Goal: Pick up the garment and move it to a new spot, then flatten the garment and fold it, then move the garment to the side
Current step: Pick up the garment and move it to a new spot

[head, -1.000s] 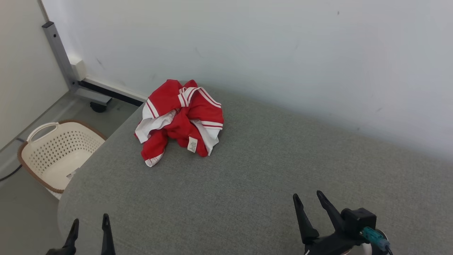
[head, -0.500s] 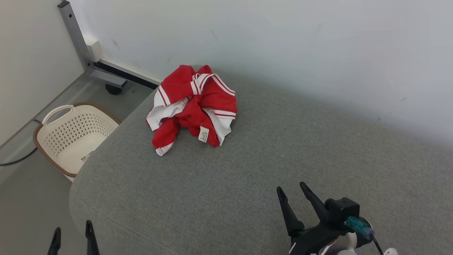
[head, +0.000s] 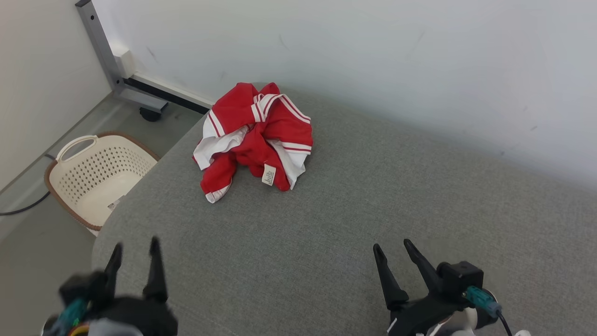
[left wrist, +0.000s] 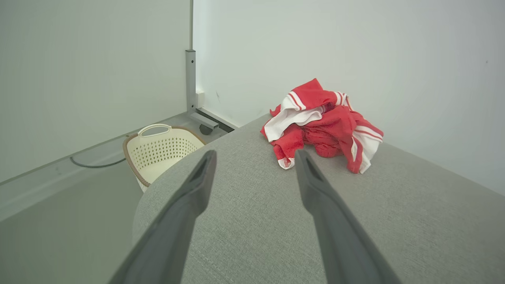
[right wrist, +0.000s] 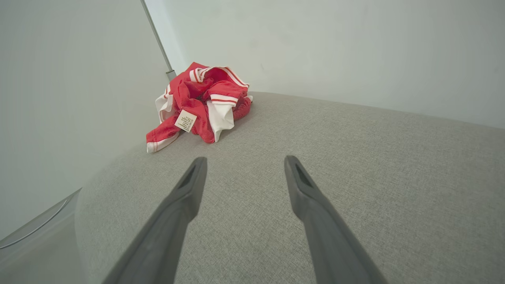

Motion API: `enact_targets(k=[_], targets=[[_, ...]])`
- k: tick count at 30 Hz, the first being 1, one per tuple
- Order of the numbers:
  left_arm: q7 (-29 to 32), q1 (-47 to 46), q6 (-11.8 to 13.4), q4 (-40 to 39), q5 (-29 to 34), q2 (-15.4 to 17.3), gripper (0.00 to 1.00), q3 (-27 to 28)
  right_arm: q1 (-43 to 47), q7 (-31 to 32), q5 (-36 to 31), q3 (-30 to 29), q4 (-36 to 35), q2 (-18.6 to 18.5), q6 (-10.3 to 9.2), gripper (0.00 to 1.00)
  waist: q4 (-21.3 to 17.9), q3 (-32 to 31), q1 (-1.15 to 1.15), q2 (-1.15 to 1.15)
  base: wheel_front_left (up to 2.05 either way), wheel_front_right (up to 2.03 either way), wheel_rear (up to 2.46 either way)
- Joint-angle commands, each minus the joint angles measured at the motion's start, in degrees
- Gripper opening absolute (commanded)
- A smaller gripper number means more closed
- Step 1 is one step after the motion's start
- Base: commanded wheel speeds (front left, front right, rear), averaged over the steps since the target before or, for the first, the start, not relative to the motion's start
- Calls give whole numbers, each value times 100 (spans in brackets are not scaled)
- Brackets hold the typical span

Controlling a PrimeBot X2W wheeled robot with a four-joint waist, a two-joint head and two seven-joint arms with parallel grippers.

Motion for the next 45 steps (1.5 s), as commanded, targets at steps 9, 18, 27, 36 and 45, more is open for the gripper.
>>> enact_targets(k=[9, 18, 27, 36, 45], targets=[[890, -2388, -548, 1935, -69, 96, 100, -700, 484, 315, -327, -221, -604, -13, -10, 100, -167, 263, 0, -1, 0, 0, 0], [1453, -4257, -584, 3353, -507, 245, 100, -513, 465, 1331, -1019, -228, -2337, -18, -10, 100, -1130, 1433, 0, -1, 0, 0, 0], [1800, -5238, -560, 4205, -708, 393, 100, -401, 623, 1901, -1280, -302, -3717, -16, -11, 100, -1677, 2350, 0, -1, 0, 0, 0], [2286, -5834, -248, 4782, -672, 736, 100, -423, 870, 1907, -1281, -405, -4075, -15, -10, 100, -2021, 2681, 0, -1, 0, 0, 0], [2545, -5950, 271, 5178, -416, 893, 0, -658, 800, 1840, -1116, -367, -3876, -12, -10, 100, -2129, 2422, 0, -1, 0, 0, 0]])
